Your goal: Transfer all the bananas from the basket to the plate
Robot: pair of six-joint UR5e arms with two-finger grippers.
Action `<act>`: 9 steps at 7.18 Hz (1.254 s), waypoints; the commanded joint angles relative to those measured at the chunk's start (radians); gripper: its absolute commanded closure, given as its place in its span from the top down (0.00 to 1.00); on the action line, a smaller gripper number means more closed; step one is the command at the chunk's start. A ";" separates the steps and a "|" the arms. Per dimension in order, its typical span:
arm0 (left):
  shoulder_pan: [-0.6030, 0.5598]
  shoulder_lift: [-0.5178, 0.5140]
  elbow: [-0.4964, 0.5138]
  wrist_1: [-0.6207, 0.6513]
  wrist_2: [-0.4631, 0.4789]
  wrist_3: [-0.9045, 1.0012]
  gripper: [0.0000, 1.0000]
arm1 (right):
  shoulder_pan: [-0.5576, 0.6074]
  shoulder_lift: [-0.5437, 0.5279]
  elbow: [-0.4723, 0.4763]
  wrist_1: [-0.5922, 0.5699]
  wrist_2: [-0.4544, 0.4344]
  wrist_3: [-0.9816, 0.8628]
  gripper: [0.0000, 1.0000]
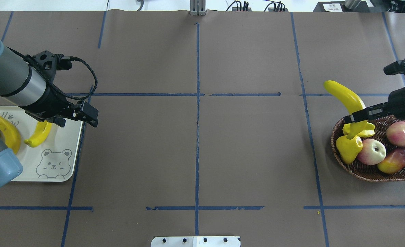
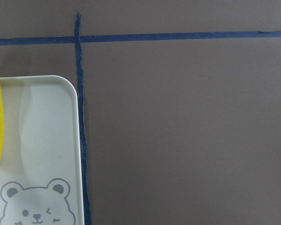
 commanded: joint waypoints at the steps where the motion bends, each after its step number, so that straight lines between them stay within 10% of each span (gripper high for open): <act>1: 0.007 -0.004 -0.015 -0.042 0.000 -0.084 1.00 | -0.118 0.123 0.002 0.083 -0.053 0.271 0.03; 9: 0.009 -0.044 -0.001 -0.342 -0.001 -0.465 1.00 | -0.378 0.337 -0.038 0.221 -0.391 0.579 0.02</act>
